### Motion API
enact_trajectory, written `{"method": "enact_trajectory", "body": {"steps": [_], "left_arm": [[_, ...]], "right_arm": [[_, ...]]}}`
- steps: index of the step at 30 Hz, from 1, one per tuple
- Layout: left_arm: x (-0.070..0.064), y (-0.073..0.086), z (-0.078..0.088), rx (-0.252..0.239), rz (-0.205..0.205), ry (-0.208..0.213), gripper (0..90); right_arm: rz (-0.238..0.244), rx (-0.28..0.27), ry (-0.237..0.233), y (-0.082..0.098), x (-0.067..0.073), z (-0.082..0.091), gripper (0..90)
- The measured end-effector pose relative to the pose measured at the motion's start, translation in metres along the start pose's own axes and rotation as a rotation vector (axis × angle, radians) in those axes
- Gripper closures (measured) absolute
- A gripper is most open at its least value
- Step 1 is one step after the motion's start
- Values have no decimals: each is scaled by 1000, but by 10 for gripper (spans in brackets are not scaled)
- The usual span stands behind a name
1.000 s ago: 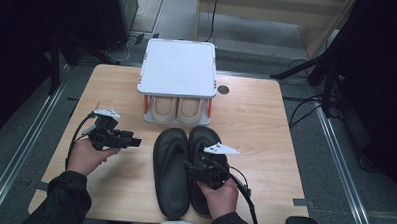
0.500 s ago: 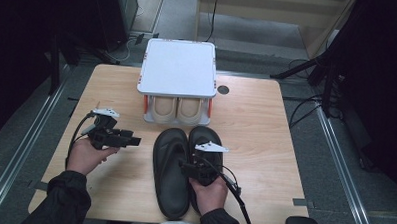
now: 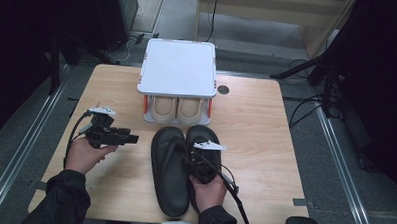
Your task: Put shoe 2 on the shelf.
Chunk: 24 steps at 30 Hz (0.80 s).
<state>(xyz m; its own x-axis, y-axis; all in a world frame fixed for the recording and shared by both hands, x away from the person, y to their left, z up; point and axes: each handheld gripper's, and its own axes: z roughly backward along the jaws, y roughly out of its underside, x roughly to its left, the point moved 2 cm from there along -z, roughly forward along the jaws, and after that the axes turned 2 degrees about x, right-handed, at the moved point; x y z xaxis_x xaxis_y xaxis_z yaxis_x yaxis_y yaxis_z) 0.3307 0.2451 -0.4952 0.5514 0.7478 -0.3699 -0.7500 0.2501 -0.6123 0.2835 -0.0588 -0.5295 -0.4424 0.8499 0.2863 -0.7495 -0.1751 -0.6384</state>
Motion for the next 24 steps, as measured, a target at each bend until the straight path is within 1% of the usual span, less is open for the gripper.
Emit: {"method": "enact_trajectory", "body": {"steps": [2,5,7,9,11,15,19,20,23,24], "left_arm": [[1,0,0,3,-2,-3,440],[2,-1,0,0,6,-3,440],[2,-1,0,3,1,-3,440],[1,-1,-1,5,-6,-5,440],[1,-1,-1,7,-6,-1,441],[1,-2,-1,7,-8,-2,440],[2,-2,-2,12,-7,-1,440],[2,-2,-2,12,-8,0,440],[2,-2,-2,9,-7,2,440],[2,-2,-2,8,-6,0,439]], "right_arm": [[-24,4,-5,-1,-3,1,700],[-32,8,-2,-1,-5,2,712],[-47,12,-5,-1,-6,3,725],[-46,12,-3,-2,-8,3,733],[-69,20,-3,-2,-10,6,748],[-78,31,7,-3,-16,11,761],[-69,35,-1,-4,-21,17,763],[-57,33,-9,-4,-23,18,763],[-41,30,-17,-6,-28,25,763],[-25,36,-24,-7,-29,28,763]]}}
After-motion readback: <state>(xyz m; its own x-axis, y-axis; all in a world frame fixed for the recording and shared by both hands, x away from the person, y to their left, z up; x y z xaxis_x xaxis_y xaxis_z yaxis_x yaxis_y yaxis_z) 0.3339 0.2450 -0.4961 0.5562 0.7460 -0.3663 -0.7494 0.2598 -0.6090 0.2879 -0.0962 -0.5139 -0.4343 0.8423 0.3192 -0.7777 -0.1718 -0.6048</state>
